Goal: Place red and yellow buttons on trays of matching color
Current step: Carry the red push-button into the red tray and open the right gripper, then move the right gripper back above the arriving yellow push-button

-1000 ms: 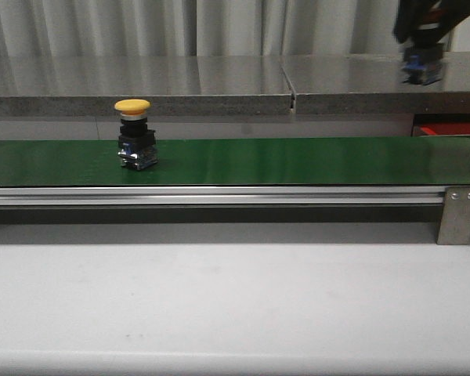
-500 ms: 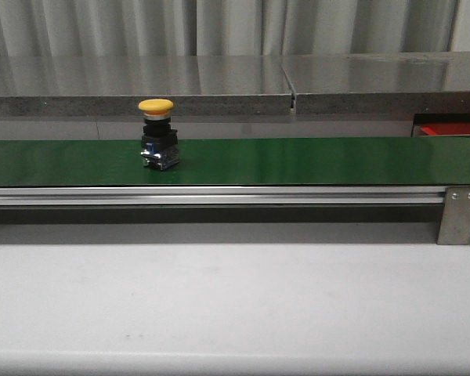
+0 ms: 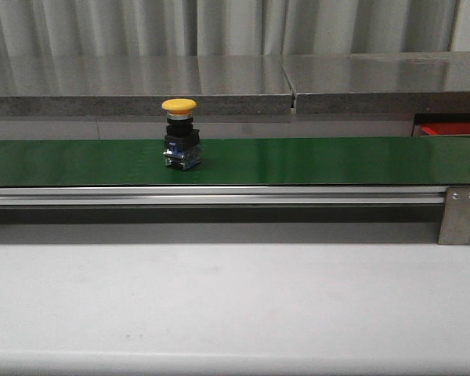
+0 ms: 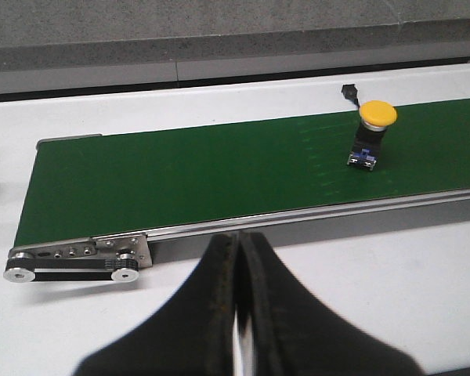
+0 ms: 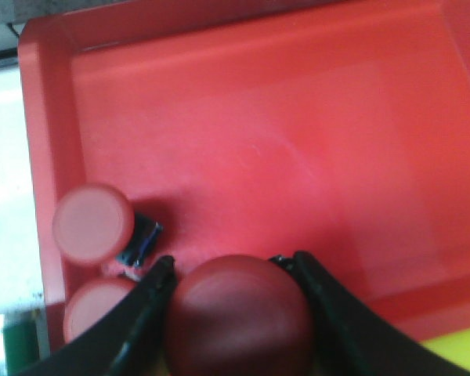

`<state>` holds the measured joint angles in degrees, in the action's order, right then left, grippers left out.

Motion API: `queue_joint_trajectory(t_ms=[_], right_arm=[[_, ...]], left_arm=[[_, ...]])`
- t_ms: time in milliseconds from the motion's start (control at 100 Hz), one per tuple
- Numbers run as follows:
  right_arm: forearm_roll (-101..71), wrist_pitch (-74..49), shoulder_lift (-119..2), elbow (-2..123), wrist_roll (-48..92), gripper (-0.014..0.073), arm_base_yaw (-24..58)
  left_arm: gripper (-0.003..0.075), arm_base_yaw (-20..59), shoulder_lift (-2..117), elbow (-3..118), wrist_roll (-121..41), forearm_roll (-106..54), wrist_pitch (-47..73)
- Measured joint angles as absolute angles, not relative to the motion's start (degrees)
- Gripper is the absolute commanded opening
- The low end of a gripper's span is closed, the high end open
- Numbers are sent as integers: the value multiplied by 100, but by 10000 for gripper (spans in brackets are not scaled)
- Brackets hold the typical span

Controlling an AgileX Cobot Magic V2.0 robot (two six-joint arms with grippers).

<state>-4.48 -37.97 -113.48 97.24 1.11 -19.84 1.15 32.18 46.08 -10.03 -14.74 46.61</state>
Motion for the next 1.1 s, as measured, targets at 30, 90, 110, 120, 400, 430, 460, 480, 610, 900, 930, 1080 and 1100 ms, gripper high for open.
queue_joint_trajectory(t_ms=[30, 90, 110, 120, 400, 430, 460, 480, 610, 900, 930, 1080, 1100], right_arm=[[-477, -3808, -11464, 9823, 111, -4, -1984], [-569, -3836, -11647, 10049, 111, -4, -1984], [-611, -3846, -11717, 10122, 111, -4, -1984], [-612, -3846, -11760, 10147, 111, -4, -1984], [-888, -3876, -12495, 10835, 111, -4, -1984], [-936, -3862, -12546, 10867, 111, -4, -1984], [-965, -3820, -12601, 10893, 111, -4, -1984], [-994, -3807, -12639, 10919, 111, -4, -1984], [-1088, -3639, -12847, 10947, 111, -4, -1984], [-1121, -3465, -12938, 10950, 111, 36, -1984], [-1121, -3467, -12938, 10950, 111, 55, -1984], [-1121, -3463, -12938, 10950, 111, 194, -1984], [-1121, -3463, -12938, 10950, 111, 216, -1984]], left_arm=[[-20, 115, 3218, 4608, -1003, -1474, 4661], [-20, 115, 3218, 4608, -1003, -1474, 4661], [-20, 115, 3218, 4608, -1003, -1474, 4661], [-20, 115, 3218, 4608, -1003, -1474, 4661], [-20, 115, 3218, 4608, -1003, -1474, 4661], [-20, 115, 3218, 4608, -1003, -1474, 4661], [-20, 115, 3218, 4608, -1003, -1474, 4661], [-20, 115, 3218, 4608, -1003, -1474, 4661], [-20, 115, 3218, 4608, -1003, -1474, 4661], [-20, 115, 3218, 4608, -1003, -1474, 4661], [-20, 115, 3218, 4608, -1003, -1474, 4661], [-20, 115, 3218, 4608, -1003, -1474, 4661], [-20, 115, 3218, 4608, -1003, -1474, 4661]])
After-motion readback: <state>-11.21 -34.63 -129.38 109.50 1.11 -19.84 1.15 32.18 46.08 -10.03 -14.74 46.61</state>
